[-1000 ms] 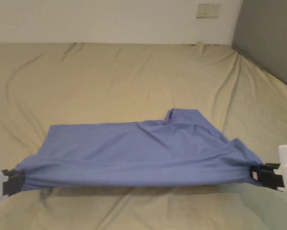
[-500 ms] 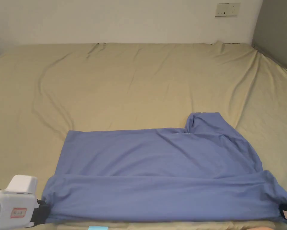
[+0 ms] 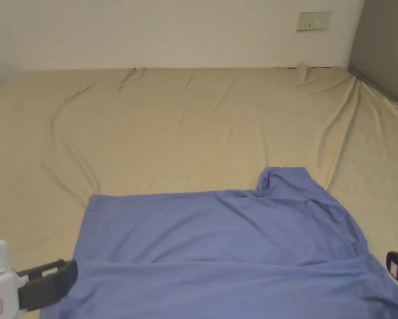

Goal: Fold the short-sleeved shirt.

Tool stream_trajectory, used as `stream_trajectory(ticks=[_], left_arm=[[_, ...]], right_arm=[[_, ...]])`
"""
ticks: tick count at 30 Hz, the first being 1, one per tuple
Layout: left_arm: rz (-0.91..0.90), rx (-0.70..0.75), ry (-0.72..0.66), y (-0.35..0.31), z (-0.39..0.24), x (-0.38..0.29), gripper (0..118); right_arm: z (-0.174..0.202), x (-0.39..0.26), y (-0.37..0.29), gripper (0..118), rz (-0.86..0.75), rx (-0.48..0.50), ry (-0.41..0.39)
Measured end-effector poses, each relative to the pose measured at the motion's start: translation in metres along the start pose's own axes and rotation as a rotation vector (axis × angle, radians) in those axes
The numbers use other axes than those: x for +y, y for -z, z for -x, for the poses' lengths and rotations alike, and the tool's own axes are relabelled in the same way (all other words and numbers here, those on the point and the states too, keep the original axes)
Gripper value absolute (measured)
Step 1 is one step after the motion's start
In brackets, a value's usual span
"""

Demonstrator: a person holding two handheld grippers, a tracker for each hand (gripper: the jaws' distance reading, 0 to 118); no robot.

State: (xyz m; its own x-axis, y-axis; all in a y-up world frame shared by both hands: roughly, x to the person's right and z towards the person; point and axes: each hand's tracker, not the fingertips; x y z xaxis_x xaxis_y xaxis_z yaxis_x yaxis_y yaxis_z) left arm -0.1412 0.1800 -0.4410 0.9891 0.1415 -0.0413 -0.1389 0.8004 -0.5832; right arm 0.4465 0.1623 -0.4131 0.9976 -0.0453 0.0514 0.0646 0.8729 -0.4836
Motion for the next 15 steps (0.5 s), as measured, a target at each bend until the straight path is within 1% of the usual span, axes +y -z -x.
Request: stream_trajectory(ticks=[1,2,3,4,5,6,7,8,9,11,12,14,15], left_arm=[[-0.063,0.016,0.024,-0.003,-0.008,0.006,74],[-0.092,0.055,0.056,0.000,-0.016,0.013,26],[-0.109,0.095,0.071,0.007,-0.024,0.020,0],[-0.113,0.084,0.082,0.010,-0.031,0.025,0],[-0.118,0.033,0.091,0.017,-0.036,0.033,0],[-0.105,-0.008,0.098,0.025,-0.038,0.041,0],[-0.100,-0.023,0.095,0.036,-0.041,0.049,0],[-0.101,-0.002,0.095,0.054,-0.039,0.058,0],[-0.091,-0.006,0.116,0.069,-0.039,0.064,0],[-0.056,0.020,0.142,0.104,-0.037,0.079,0],[-0.053,0.024,0.125,0.121,-0.032,0.086,0],[0.019,0.066,0.106,0.164,-0.019,0.099,0],[0.019,0.067,0.100,0.182,-0.014,0.103,0]], right_arm=[[0.004,0.009,0.001,103,-0.049,0.012,-0.002],[0.011,0.019,0.003,82,-0.075,0.033,-0.023],[0.018,0.027,0.008,60,-0.090,0.038,-0.045],[0.026,0.035,0.015,29,-0.098,0.016,-0.078],[0.033,0.042,0.026,2,-0.108,-0.014,-0.101],[0.039,0.048,0.033,2,-0.104,-0.030,-0.077],[0.042,0.057,0.044,2,-0.100,-0.011,-0.084],[0.045,0.065,0.055,1,-0.086,0.053,-0.085],[0.050,0.071,0.065,1,-0.090,0.064,-0.085],[0.060,0.084,0.086,1,-0.085,0.060,-0.119],[0.064,0.090,0.096,1,-0.072,0.071,-0.138],[0.073,0.099,0.114,1,-0.071,0.096,-0.157],[0.076,0.102,0.121,1,-0.067,0.112,-0.169]])
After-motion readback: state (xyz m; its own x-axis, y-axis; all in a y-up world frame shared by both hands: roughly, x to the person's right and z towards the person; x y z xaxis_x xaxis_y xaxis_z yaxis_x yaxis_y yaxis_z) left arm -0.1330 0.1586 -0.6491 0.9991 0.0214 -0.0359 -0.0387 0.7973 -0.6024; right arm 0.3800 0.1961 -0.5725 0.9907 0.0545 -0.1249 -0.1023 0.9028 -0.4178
